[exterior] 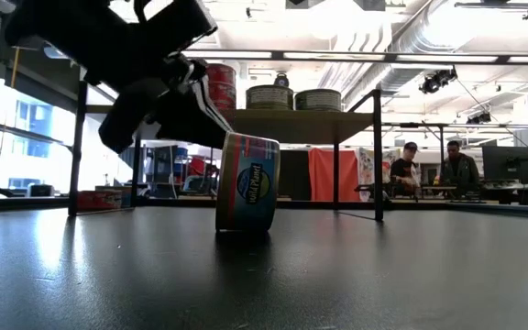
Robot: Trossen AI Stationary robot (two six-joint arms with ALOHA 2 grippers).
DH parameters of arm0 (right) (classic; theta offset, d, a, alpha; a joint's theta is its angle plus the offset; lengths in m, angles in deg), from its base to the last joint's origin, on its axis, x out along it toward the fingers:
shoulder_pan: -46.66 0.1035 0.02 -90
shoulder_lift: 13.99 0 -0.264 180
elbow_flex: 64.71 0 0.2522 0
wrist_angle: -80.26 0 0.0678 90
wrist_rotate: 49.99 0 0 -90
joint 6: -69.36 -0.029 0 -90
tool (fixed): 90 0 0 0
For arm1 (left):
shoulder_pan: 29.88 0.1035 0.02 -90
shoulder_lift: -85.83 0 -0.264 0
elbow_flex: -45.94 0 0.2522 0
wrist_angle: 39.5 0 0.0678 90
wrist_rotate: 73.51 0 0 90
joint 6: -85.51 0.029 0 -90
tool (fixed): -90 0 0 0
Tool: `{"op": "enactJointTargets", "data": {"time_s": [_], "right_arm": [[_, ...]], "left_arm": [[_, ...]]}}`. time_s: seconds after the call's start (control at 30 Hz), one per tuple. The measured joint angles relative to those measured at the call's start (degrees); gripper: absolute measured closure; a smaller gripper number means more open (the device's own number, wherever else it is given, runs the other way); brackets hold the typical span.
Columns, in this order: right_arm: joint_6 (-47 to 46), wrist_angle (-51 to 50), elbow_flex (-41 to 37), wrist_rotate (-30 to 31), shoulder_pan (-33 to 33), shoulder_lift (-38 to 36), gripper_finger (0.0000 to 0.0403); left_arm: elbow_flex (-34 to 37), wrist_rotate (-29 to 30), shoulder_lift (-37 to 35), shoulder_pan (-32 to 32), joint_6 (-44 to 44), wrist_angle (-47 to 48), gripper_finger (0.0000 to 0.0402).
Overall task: Stack canned seafood by type on shelf
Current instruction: Stack the right blue and red tuna can on top of the blue and red tuna cans on the shelf
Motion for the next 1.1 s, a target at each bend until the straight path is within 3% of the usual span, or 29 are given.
{"op": "enactJointTargets", "data": {"time_s": [0.3,0.63,0.93,1.1], "right_arm": [[-0.11,0.02,0.0,-0.22,0.0,-0.02,0.0034],[-4.51,-3.31,-0.07,-5.26,-1.33,1.41,0.0034],[-0.89,-8.7,-0.07,-10.23,-2.69,1.93,0.0034],[6.85,-7.2,-0.07,-14.12,-4.99,2.62,0.0034]], "left_arm": [[-0.02,0.03,1.32,-0.78,-2.11,-0.62,0.0402],[-0.02,0.03,1.32,-3.29,-7.14,-1.08,0.0401],[-0.09,0.1,1.32,-5.49,-11.35,-2.66,0.0402],[-0.09,0.2,1.3,-5.6,-10.04,-3.28,0.0402]]}}
